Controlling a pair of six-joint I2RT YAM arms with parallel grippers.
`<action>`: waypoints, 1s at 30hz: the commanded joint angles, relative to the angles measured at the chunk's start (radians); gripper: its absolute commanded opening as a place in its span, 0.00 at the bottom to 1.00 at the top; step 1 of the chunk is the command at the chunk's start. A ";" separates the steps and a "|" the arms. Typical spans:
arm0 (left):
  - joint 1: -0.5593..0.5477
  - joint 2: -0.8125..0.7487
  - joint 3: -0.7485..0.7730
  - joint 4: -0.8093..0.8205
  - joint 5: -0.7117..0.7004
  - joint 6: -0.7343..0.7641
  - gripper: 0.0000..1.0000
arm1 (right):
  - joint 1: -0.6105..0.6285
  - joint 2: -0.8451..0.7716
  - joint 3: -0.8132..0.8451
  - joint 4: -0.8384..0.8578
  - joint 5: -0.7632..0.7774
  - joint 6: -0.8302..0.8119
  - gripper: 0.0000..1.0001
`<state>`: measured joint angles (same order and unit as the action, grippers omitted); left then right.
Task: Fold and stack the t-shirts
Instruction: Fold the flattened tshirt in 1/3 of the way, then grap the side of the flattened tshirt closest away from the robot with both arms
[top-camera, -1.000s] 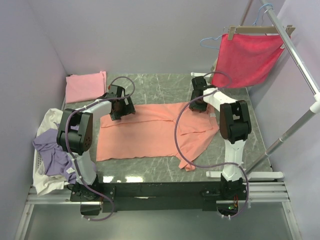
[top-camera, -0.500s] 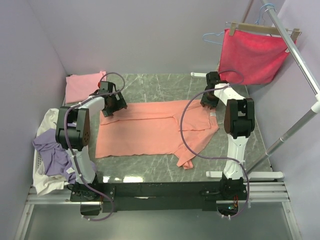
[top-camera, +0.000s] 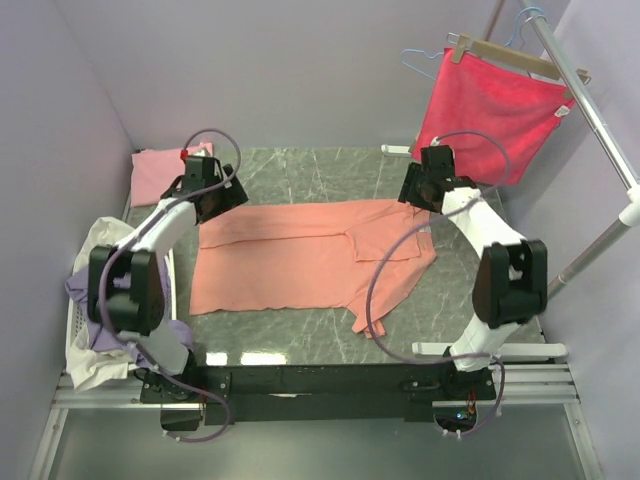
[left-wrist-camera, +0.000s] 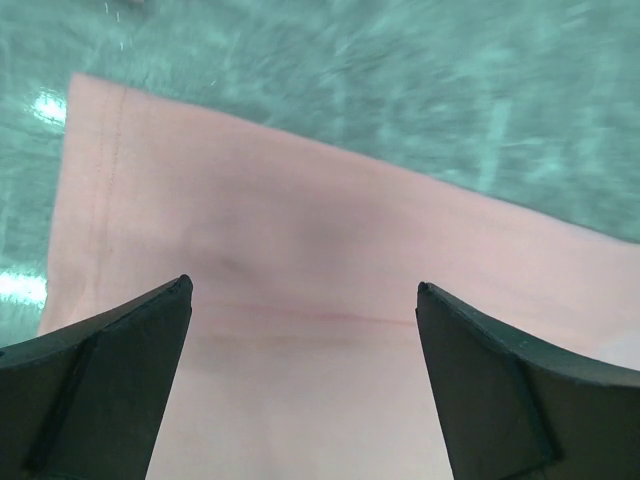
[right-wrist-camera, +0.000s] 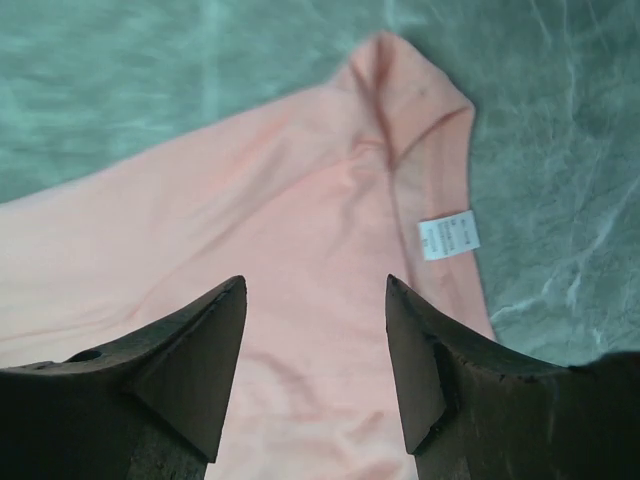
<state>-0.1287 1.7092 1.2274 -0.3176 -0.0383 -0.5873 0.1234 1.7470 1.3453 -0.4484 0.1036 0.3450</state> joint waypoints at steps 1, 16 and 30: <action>-0.035 -0.186 -0.104 0.002 -0.034 -0.029 0.99 | 0.021 -0.151 -0.089 0.002 -0.042 0.034 0.64; -0.299 -0.661 -0.652 -0.081 -0.121 -0.378 0.99 | 0.381 -0.533 -0.615 -0.085 -0.145 0.308 0.62; -0.304 -0.602 -0.612 -0.136 -0.198 -0.352 0.99 | 0.519 -0.669 -0.756 -0.156 -0.140 0.502 0.60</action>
<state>-0.4271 1.0931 0.5766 -0.4400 -0.1997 -0.9405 0.6216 1.1072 0.6231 -0.6064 -0.0387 0.7689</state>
